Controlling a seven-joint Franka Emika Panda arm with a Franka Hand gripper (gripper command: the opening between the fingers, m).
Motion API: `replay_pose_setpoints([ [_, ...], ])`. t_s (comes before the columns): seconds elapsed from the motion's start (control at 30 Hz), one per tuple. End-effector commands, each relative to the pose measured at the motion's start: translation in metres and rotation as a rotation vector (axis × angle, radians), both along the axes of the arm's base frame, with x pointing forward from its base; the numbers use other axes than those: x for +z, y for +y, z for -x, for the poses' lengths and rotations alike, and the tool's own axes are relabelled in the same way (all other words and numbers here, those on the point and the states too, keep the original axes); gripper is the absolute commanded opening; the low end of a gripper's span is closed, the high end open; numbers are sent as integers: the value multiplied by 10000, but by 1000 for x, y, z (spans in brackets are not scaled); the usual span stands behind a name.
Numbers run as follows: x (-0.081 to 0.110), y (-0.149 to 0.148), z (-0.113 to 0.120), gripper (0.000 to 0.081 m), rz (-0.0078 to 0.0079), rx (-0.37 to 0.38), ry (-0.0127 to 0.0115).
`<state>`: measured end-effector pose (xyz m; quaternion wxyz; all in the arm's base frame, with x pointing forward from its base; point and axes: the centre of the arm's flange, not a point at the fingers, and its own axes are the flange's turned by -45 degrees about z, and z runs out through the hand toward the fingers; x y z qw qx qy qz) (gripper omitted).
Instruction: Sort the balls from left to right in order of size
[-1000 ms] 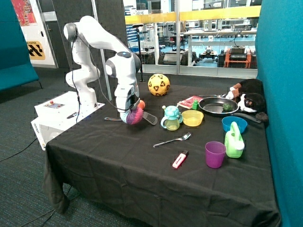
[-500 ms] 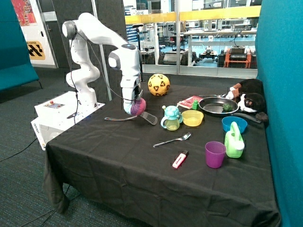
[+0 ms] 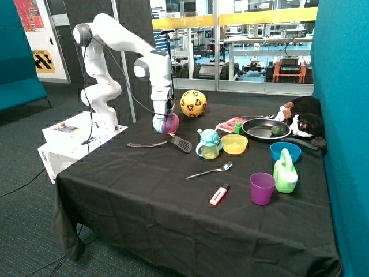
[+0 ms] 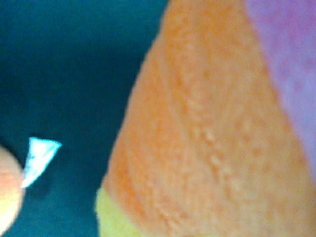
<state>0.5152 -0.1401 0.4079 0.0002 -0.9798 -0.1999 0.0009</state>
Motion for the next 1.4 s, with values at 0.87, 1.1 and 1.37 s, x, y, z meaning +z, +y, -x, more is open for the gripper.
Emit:
replay_pose_setpoints([
  [0.87,12,135,48,0,-2,3037,-19],
  [1.1,14,167,62,0,-3,3783,-19],
  [1.37,12,195,71,0,-4,4333,-19],
])
